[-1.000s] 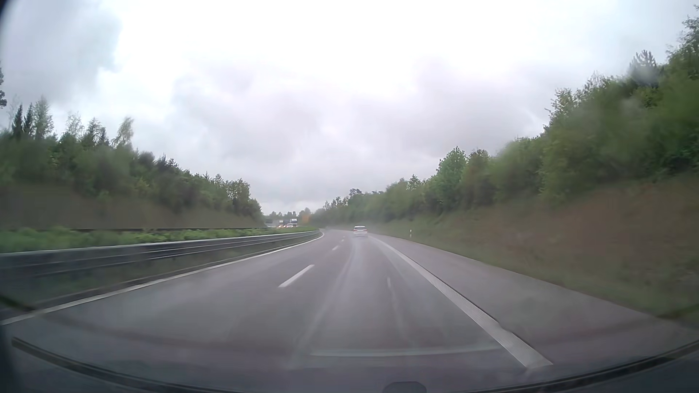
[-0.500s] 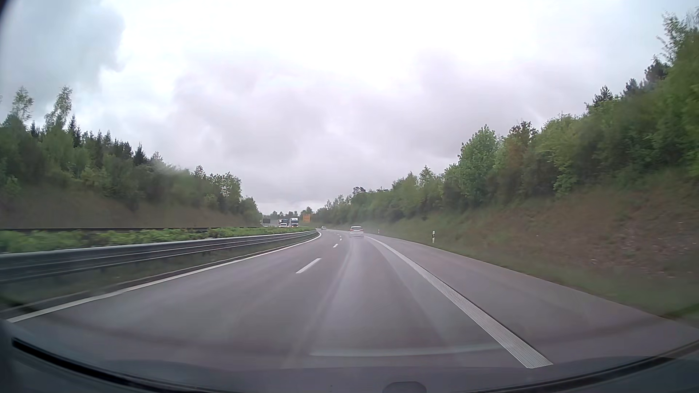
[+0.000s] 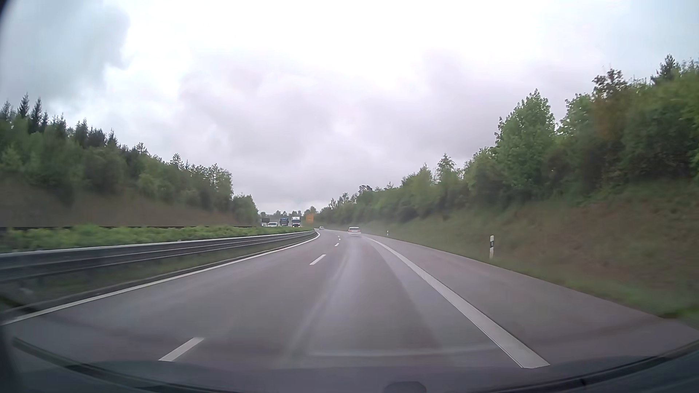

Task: Follow the waypoints while adhering to traffic rules and regulations

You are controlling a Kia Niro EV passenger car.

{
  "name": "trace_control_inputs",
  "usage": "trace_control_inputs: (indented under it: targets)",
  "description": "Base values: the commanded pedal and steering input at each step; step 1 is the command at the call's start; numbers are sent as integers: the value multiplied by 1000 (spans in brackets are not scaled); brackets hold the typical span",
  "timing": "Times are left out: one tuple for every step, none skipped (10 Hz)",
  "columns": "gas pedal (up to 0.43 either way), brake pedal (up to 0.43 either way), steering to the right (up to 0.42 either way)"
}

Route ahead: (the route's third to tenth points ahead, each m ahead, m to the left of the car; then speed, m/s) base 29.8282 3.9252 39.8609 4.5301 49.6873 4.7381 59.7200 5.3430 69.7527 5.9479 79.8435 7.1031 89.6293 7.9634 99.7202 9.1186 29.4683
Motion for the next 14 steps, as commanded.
trace_control_inputs:
  targets:
    - [287,0,-7]
    - [287,0,-7]
    - [287,0,-7]
    - [287,0,-7]
    - [287,0,-8]
    - [287,0,-8]
    - [287,0,-8]
    - [287,0,-8]
    - [287,0,-8]
    - [287,0,-8]
    - [287,0,-8]
    - [299,0,-8]
    - [299,0,-8]
    - [299,0,-8]
